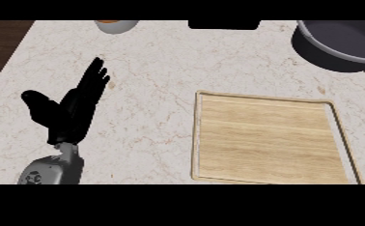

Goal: Pick the can from the tray and place it in the pot

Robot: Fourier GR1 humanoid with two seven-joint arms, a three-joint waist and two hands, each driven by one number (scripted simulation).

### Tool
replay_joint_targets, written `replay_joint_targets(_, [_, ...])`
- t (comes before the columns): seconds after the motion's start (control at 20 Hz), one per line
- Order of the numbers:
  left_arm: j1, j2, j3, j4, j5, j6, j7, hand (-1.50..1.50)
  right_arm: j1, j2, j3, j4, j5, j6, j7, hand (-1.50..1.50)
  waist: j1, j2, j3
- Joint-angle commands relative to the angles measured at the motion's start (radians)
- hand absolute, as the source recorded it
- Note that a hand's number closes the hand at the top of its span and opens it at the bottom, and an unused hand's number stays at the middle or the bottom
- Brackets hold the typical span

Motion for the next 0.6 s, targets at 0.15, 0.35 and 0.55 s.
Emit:
replay_joint_targets(0.15, [0.027,0.0,0.003,-0.002,0.004,-0.019,-0.02,0.0,-0.274,0.028,0.112,0.127,0.05,0.003,0.086,1.5,0.009,0.0,-0.001])
replay_joint_targets(0.35, [-0.02,0.006,0.018,0.052,0.027,-0.048,-0.03,0.0,-0.406,0.024,0.142,0.292,0.102,-0.01,0.112,1.5,0.02,0.008,-0.001])
replay_joint_targets(0.55, [0.007,-0.024,-0.032,-0.032,-0.019,-0.004,-0.002,0.0,-0.485,0.057,0.166,0.392,0.154,-0.079,0.137,1.5,0.038,0.011,0.001])
